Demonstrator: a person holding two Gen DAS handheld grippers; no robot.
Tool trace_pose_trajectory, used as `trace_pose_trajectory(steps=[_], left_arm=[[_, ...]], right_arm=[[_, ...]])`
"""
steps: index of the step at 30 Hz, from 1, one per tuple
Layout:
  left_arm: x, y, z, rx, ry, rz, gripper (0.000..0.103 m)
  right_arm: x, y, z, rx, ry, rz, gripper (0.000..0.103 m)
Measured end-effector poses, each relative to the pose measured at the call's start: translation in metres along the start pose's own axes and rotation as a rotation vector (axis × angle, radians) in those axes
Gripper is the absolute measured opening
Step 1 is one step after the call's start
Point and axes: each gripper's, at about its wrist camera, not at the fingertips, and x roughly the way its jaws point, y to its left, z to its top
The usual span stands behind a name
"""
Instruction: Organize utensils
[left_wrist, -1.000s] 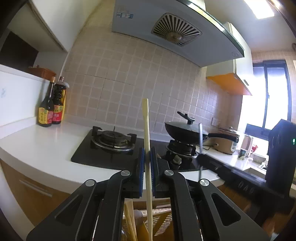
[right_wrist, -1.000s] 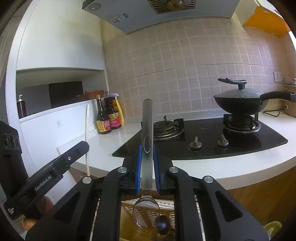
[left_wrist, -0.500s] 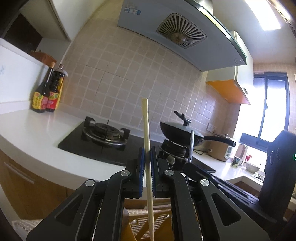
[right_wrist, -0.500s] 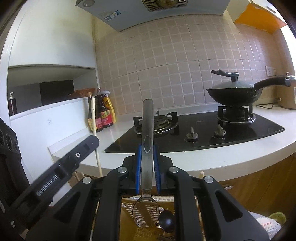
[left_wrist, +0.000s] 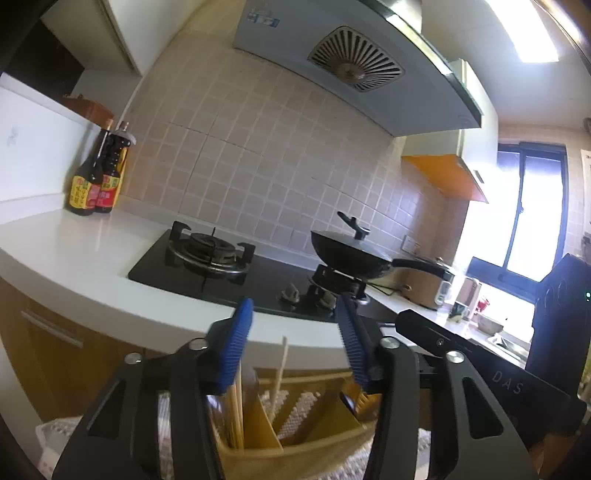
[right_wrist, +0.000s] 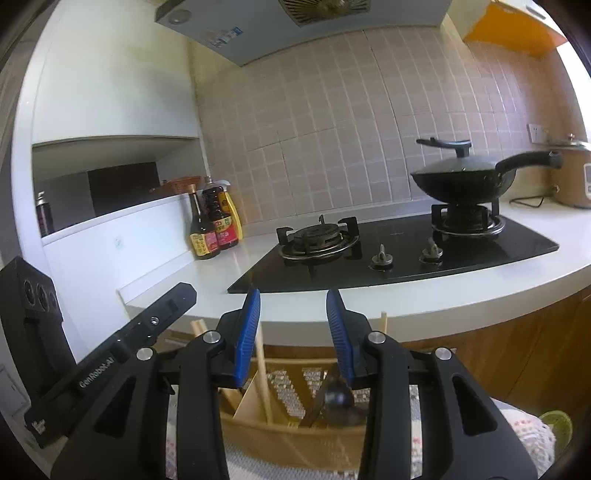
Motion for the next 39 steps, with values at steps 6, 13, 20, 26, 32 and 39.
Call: trace_pose_trajectory(steps=[6, 13, 20, 26, 32, 39], left_arm=[[-0.043, -0.011, -0.012, 0.007, 0.011, 0.007, 0.060], [-0.080, -0.020, -0.051, 0.068, 0.041, 0.145, 0.062], [-0.086, -0.029, -0.096, 0.143, 0.065, 0.282, 0.069], [-0.086, -0.034, -0.115, 0.167, 0.015, 0.358, 0.084], [-0.089, -0.039, -0.124, 0.257, -0.031, 0.460, 0.092], [-0.089, -0.037, -0.126, 0.261, 0.006, 0.480, 0.095]], right_arm=[[-0.036, 0.012, -0.018, -0.031, 0.021, -0.009, 0.044], [-0.066, 0.017, -0.066, -0.083, 0.048, -0.085, 0.057], [-0.065, 0.006, -0.115, -0.128, 0.059, -0.199, 0.062], [-0.063, -0.003, -0.130, -0.138, 0.039, -0.222, 0.073], [-0.058, 0.000, -0.136, -0.171, 0.056, -0.225, 0.082], [-0.060, -0.001, -0.136, -0.167, 0.057, -0.242, 0.088]])
